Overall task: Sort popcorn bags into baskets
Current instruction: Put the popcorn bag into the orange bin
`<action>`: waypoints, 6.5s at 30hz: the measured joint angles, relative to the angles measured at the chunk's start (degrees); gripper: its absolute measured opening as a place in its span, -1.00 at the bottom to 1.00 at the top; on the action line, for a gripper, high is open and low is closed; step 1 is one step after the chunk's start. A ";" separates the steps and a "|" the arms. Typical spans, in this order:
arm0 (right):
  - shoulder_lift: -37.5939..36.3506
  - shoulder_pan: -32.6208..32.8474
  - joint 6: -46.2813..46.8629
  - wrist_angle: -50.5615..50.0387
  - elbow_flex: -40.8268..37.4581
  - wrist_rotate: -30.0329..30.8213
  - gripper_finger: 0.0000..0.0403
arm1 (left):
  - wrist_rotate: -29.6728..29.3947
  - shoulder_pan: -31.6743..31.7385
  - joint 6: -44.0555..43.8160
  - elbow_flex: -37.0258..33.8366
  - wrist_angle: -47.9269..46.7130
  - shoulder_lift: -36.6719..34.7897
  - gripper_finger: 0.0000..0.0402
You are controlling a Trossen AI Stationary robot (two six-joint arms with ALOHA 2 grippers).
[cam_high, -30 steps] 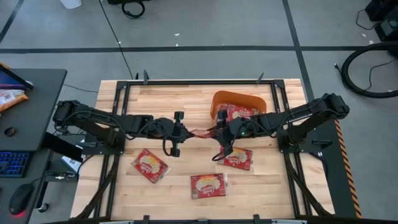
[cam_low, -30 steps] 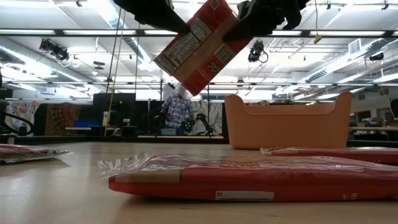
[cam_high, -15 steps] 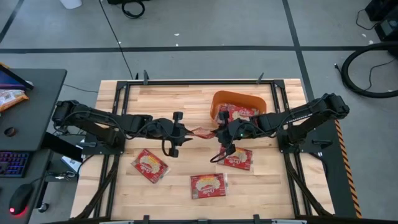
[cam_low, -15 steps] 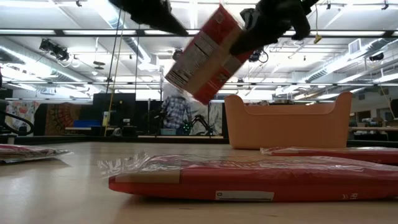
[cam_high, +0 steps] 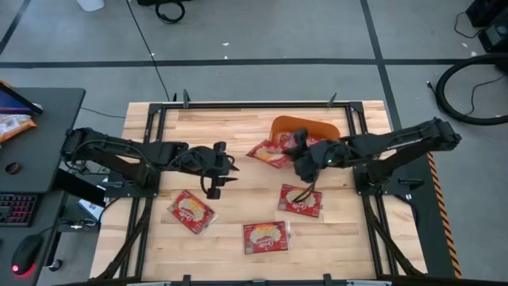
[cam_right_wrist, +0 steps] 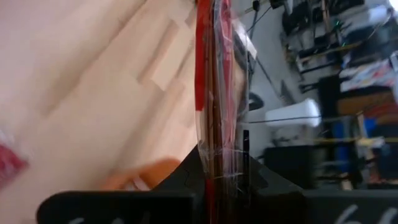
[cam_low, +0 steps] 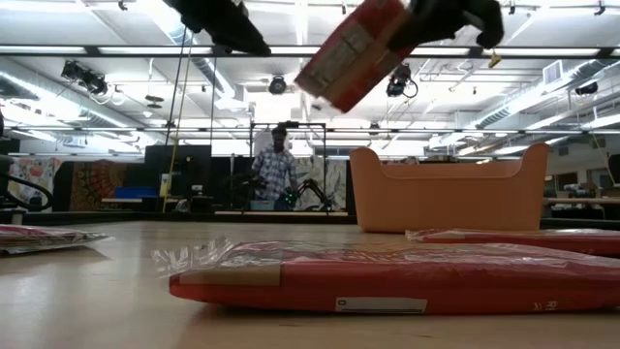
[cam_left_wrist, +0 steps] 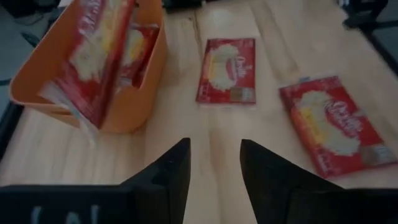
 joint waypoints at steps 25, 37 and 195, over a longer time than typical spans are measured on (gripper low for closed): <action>-6.19 -14.31 -7.39 -29.45 0.02 -3.94 -0.82 | 5.87 -0.02 -2.80 -0.07 0.66 -2.08 -0.28; -0.78 -18.43 -13.65 -24.65 0.02 -4.12 -0.78 | 5.86 -0.02 -2.62 -0.07 -0.03 -2.08 -0.28; 17.49 6.26 25.04 9.96 5.97 -4.43 -0.27 | -8.04 -9.01 13.12 -3.19 8.61 0.55 -0.99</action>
